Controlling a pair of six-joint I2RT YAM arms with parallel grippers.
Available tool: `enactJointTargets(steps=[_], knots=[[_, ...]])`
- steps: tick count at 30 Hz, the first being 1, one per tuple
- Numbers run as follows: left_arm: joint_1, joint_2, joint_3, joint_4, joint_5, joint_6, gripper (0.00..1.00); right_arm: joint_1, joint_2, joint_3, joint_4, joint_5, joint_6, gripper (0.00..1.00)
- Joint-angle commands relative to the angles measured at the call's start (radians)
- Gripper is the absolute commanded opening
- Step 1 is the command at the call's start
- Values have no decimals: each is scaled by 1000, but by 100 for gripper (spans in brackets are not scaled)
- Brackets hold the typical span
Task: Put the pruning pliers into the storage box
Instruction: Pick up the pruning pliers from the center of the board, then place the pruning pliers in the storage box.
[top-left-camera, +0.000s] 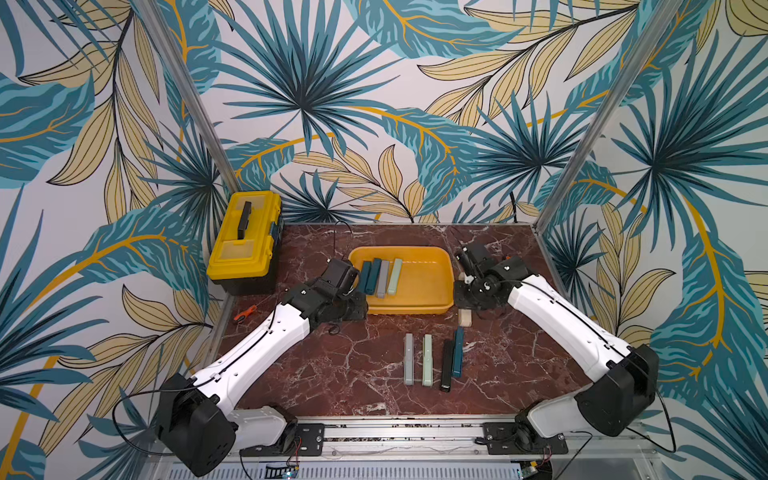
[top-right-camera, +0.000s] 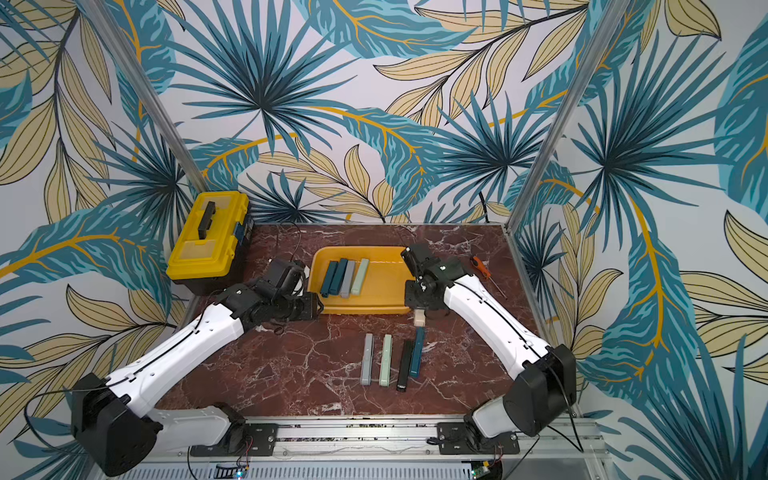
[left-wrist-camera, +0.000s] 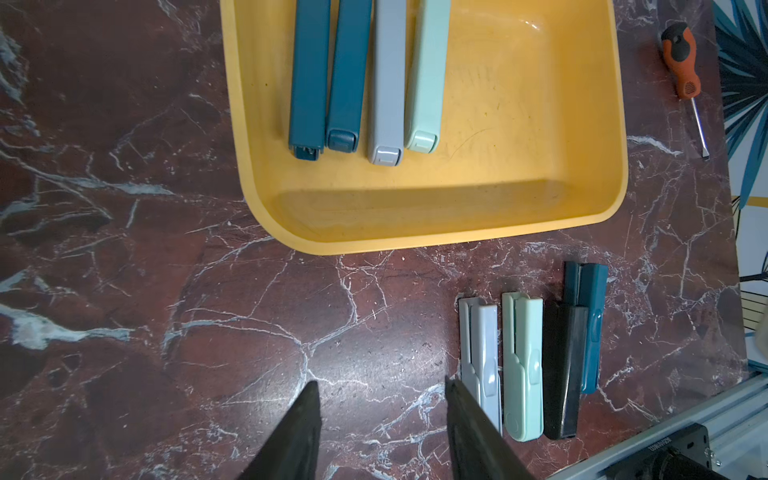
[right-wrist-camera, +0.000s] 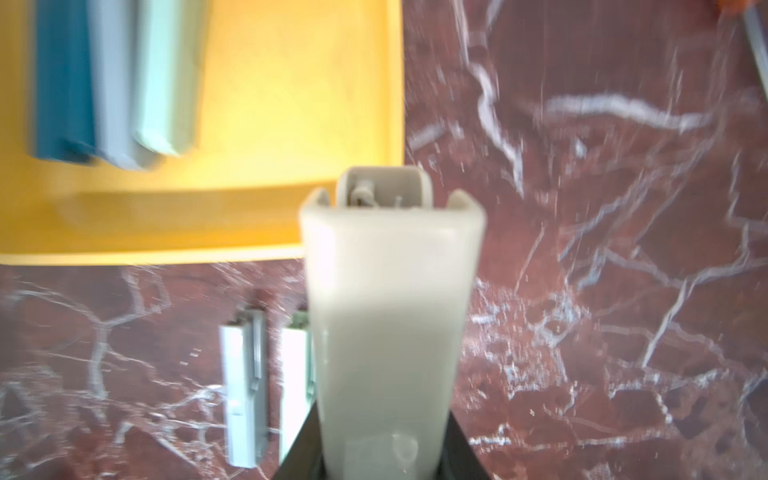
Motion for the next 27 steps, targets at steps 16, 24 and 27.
enactJointTargets(steps=[16,24,27], knots=[[16,-74,-127,133,111,7,51,2,573,556,34,-95,-113,27],[15,-97,-155,136,132,-19,51,0,695,623,85,-124,-89,27],[15,-102,-156,142,122,-33,51,1,753,650,91,-150,-84,27]])
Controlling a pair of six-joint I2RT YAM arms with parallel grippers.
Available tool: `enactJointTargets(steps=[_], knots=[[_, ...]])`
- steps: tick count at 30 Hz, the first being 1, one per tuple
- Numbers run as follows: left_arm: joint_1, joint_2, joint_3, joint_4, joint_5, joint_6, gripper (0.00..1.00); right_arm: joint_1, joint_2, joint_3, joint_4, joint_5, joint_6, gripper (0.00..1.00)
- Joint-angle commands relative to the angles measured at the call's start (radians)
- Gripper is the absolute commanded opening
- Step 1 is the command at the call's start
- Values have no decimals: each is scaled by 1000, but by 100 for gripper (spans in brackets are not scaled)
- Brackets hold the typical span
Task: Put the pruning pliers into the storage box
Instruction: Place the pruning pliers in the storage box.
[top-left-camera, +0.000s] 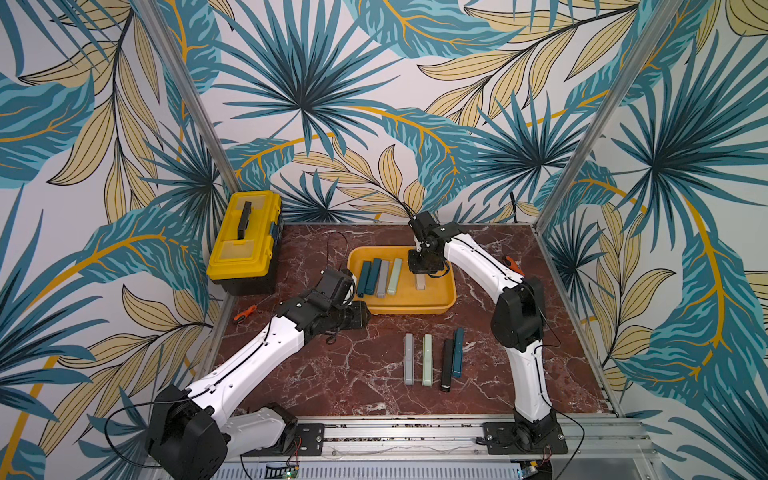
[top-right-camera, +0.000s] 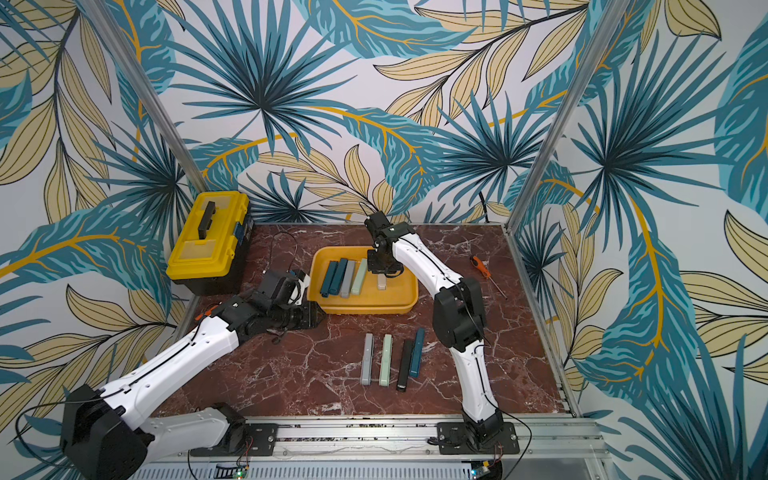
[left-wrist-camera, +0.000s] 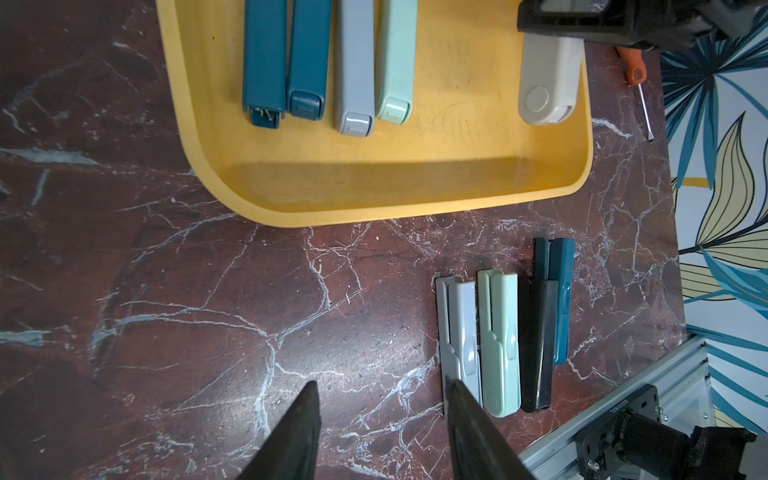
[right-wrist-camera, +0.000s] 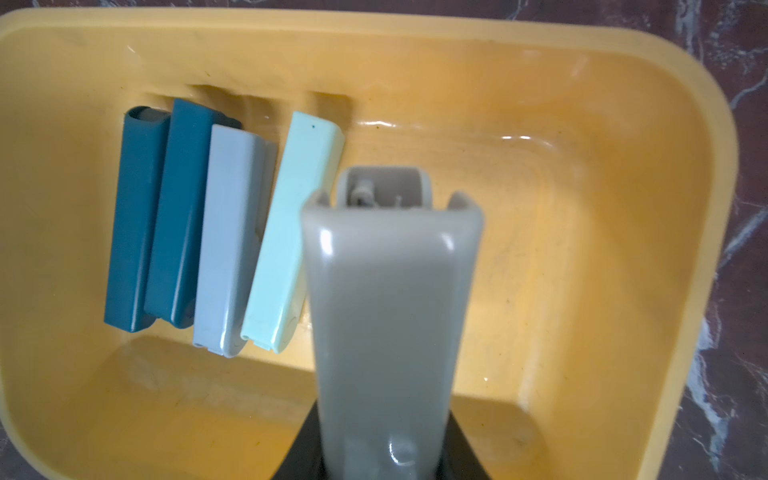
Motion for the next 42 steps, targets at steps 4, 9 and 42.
enactJointTargets(steps=[4,9,42], knots=[[5,-37,-21,19,-15,-28,51,2,121,87,19,-51,18,27],[7,-40,-13,7,-59,-36,51,1,194,164,-22,-40,24,27],[13,-36,-18,23,-67,-43,51,0,332,254,-44,-67,50,45]])
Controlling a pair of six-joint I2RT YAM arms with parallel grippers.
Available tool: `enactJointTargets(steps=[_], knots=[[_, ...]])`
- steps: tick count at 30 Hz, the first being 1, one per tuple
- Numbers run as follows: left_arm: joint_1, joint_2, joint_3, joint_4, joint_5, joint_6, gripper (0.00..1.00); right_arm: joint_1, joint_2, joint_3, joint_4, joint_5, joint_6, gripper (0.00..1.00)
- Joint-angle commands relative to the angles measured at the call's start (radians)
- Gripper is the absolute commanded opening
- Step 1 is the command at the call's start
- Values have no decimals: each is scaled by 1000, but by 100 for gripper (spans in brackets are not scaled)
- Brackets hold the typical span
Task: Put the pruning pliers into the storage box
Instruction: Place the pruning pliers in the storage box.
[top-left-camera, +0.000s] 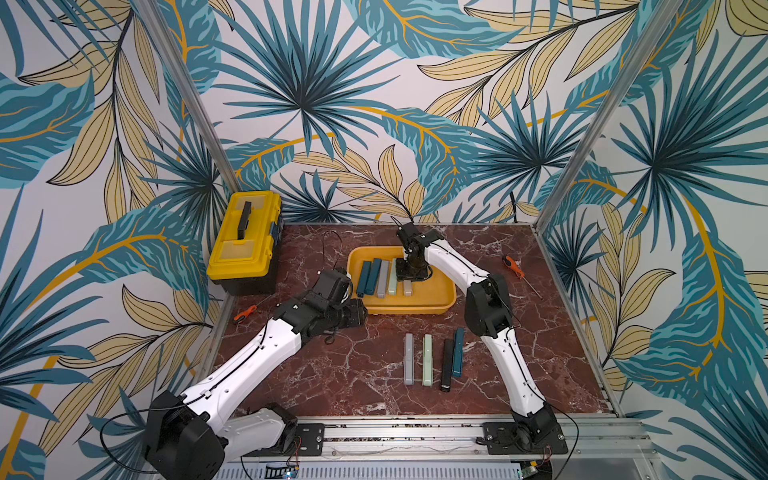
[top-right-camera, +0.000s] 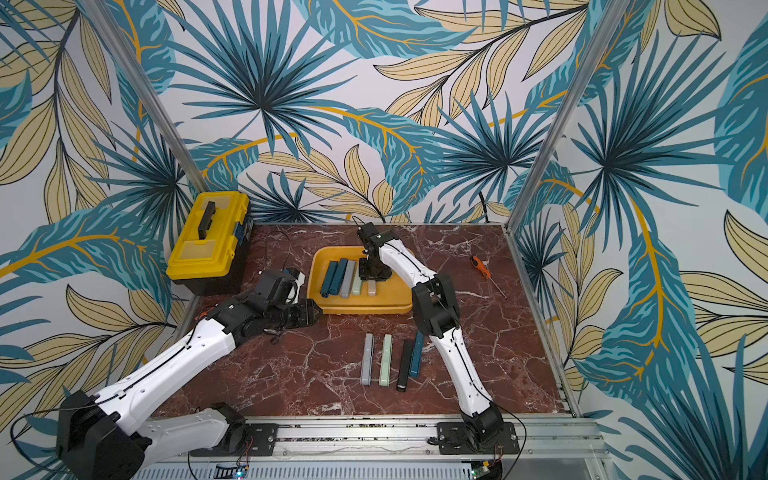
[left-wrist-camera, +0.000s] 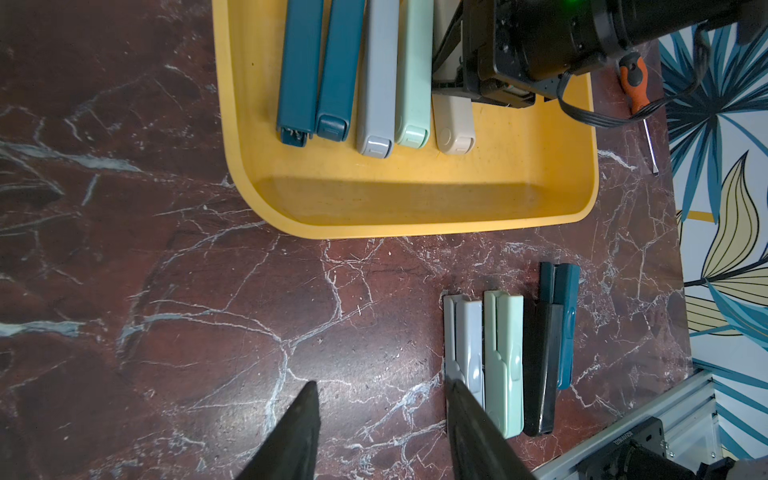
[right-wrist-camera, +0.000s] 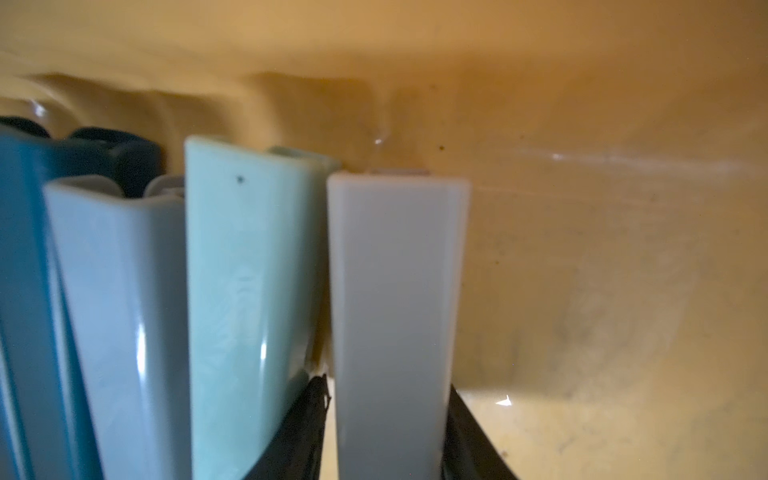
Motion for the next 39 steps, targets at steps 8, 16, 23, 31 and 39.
enactJointTargets(steps=[8,16,23,31,39], knots=[[7,16,-17,40,-4,-16,51,0,-147,-48,-41,66,-17,45],[7,47,7,51,3,-13,51,1,-281,-115,-56,66,-21,46],[6,59,37,47,2,18,51,2,-570,-455,19,187,-3,46],[7,104,98,28,-8,67,51,1,-881,-826,-19,294,61,57],[8,144,124,21,6,76,51,3,-1053,-1157,20,244,200,60]])
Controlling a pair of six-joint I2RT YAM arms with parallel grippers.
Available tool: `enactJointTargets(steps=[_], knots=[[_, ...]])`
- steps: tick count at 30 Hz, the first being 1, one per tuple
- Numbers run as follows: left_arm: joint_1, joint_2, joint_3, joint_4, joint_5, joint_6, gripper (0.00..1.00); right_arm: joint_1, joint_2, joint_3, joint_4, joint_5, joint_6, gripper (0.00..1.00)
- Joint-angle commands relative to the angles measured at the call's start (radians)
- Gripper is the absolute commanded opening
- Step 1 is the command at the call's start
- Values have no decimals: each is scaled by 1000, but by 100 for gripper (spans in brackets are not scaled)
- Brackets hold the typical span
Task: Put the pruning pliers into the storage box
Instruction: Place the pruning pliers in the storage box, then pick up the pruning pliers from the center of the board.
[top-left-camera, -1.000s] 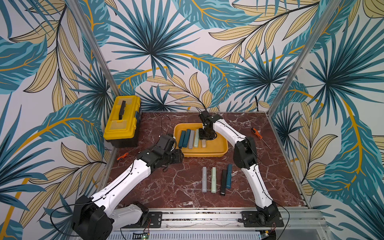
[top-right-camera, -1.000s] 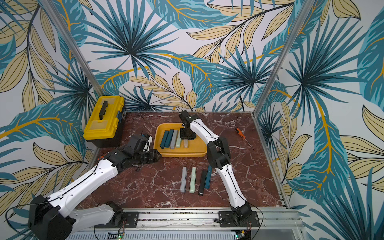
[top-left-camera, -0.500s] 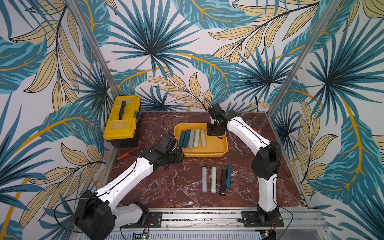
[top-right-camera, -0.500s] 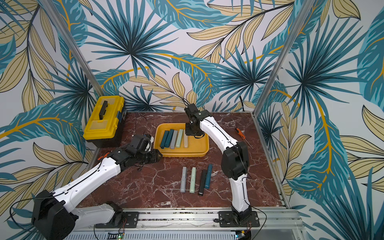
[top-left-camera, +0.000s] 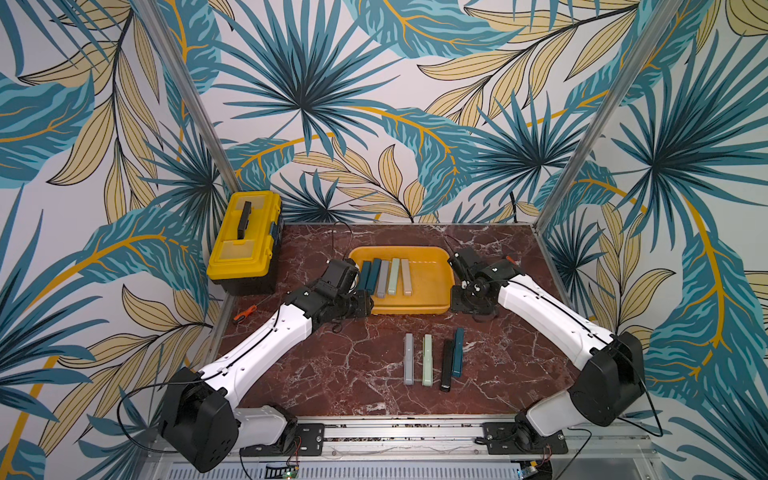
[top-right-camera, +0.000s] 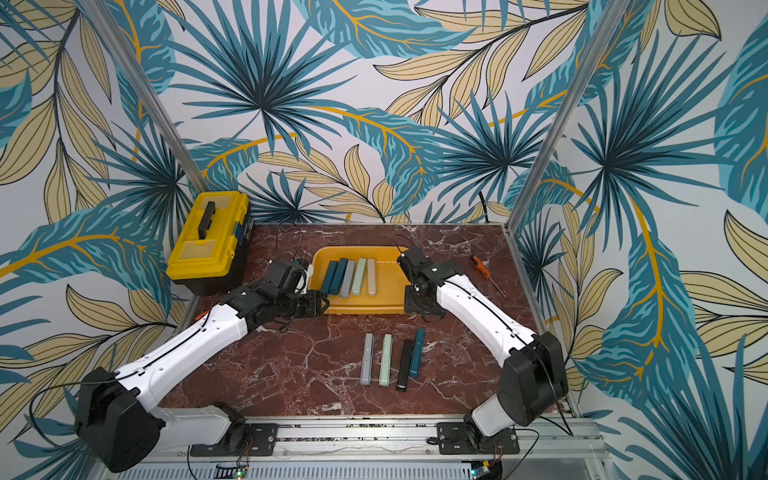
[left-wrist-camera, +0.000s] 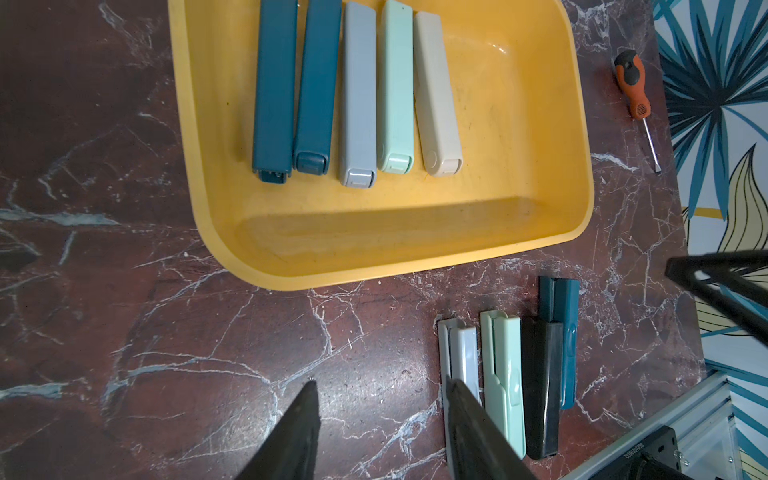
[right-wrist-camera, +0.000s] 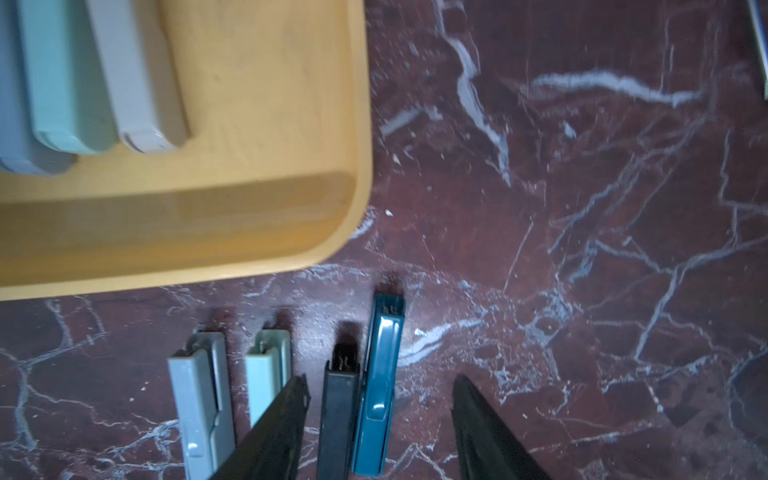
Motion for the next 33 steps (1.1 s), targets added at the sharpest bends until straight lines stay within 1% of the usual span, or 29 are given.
enactJointTargets(steps=[1,5,8,12,17,24,33], knots=[[8,22,32,-5,6,19,51,3,-29,-119,34,-27,92,61],[7,37,34,-5,17,19,51,3,-19,-217,126,-85,136,62],[6,37,35,-15,10,21,51,2,3,-253,190,-112,161,62],[8,28,31,-26,-1,22,51,3,37,-275,222,-120,173,61],[7,26,27,-35,-4,20,51,2,69,-304,255,-112,173,61],[5,27,23,-34,-4,16,51,2,86,-305,261,-73,175,60],[6,17,24,-43,-7,16,51,2,161,-311,303,-82,181,59]])
